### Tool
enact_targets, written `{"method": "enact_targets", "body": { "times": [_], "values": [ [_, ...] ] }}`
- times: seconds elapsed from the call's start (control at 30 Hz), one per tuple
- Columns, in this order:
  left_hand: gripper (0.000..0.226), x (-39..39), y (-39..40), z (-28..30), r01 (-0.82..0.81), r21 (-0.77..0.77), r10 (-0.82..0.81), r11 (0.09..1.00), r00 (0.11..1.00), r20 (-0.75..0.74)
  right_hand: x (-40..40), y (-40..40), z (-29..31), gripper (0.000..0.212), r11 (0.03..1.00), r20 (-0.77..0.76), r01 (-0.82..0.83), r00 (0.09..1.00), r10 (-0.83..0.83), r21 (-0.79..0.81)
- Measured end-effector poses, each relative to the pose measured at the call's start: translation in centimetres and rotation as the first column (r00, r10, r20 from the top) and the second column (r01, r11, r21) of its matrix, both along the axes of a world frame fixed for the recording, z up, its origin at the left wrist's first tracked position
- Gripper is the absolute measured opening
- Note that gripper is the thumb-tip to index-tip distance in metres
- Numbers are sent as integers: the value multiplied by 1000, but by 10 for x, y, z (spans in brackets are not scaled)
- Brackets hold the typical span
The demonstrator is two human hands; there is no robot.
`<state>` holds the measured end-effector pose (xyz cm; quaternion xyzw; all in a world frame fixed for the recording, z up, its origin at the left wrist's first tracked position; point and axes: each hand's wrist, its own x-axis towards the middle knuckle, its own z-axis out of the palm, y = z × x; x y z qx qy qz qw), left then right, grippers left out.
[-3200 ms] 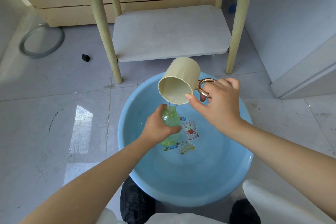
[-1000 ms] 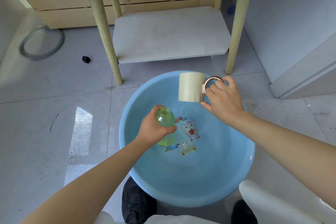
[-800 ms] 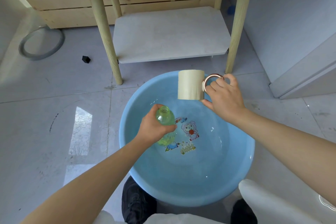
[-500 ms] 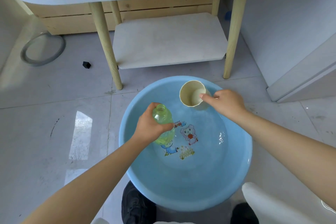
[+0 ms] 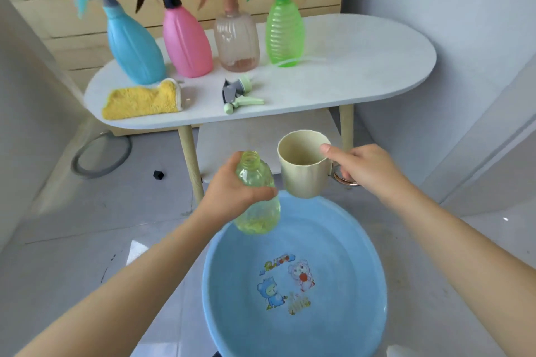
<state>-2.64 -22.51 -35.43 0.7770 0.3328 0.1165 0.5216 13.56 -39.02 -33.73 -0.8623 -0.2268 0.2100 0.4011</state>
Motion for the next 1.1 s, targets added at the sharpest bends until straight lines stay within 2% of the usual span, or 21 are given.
{"method": "enact_targets", "body": {
  "times": [0.17, 0.27, 0.4, 0.5, 0.63, 0.77, 0.87, 1.1],
  "values": [
    [67, 22, 6, 63, -18, -22, 20, 1000, 997, 69, 24, 10, 52, 54, 989, 36, 70, 996, -75, 131],
    [65, 41, 7, 94, -50, -10, 50, 999, 991, 121, 38, 21, 69, 52, 983, 18, 113, 993, -117, 143],
    [42, 72, 14, 124, -38, 18, 34, 999, 982, 184, 56, 32, 76, 46, 958, -35, 199, 980, -196, 206],
    [44, 96, 19, 139, -52, 33, 43, 998, 976, 212, 72, 34, 80, 45, 930, -53, 271, 963, -266, 249],
    [61, 131, 24, 141, -83, 10, 78, 997, 969, 236, 92, 38, 81, 57, 907, -36, 343, 938, -345, 245],
    [72, 162, 27, 131, -134, -31, 137, 991, 963, 231, 107, 45, 72, 56, 915, -11, 354, 933, -359, 193],
    [87, 178, 31, 129, -153, 16, 145, 988, 963, 228, 111, 51, 62, 52, 929, -5, 320, 946, -325, 186],
    [90, 195, 35, 124, -145, 72, 122, 987, 959, 257, 109, 61, 53, 52, 950, 176, 287, 936, -305, 123]
  ]
}}
